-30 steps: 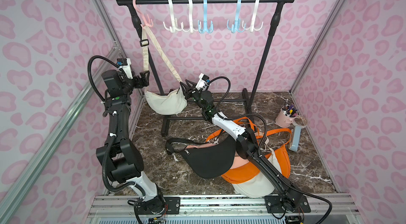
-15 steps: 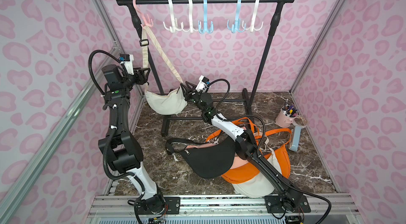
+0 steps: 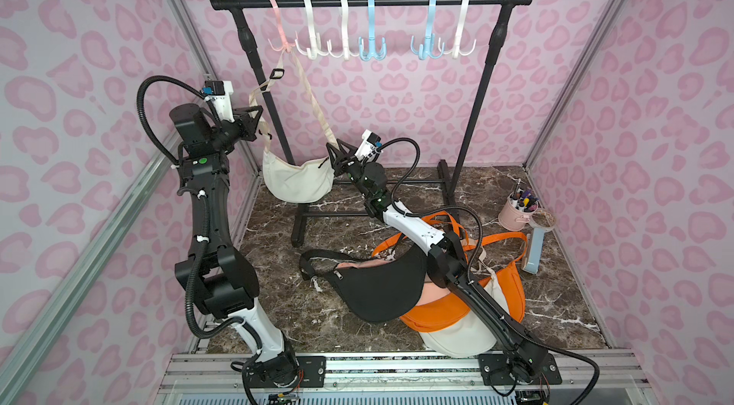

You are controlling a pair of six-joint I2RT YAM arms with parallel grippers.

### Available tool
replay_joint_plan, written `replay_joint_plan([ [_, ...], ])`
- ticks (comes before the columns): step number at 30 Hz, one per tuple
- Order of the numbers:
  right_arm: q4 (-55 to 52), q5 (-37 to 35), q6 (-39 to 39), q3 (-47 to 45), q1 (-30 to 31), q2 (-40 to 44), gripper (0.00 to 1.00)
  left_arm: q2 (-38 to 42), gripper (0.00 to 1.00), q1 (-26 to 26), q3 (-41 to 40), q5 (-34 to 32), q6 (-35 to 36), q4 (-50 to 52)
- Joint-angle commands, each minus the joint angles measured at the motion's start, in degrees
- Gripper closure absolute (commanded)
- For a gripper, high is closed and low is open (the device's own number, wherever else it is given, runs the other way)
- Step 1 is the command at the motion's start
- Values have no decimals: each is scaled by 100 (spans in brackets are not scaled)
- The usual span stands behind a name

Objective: Take the bag off the hook
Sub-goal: Pick up the bag from the hook.

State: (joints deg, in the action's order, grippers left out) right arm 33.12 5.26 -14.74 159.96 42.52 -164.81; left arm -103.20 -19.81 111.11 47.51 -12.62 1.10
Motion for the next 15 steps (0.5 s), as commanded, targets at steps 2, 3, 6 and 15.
replay_joint_plan([
  [2,136,164,64,1,45,183,57,164,96,4,316,-11,-601,-416],
  [3,118,176,68,-4,52,241,56,175,96,12,429,-10,-721,-411],
  [6,120,228,60,-11,68,344,54,186,96,60,789,50,-979,-299],
  [15,106,257,-28,-9,138,397,49,588,96,188,1466,250,-1449,-69],
])
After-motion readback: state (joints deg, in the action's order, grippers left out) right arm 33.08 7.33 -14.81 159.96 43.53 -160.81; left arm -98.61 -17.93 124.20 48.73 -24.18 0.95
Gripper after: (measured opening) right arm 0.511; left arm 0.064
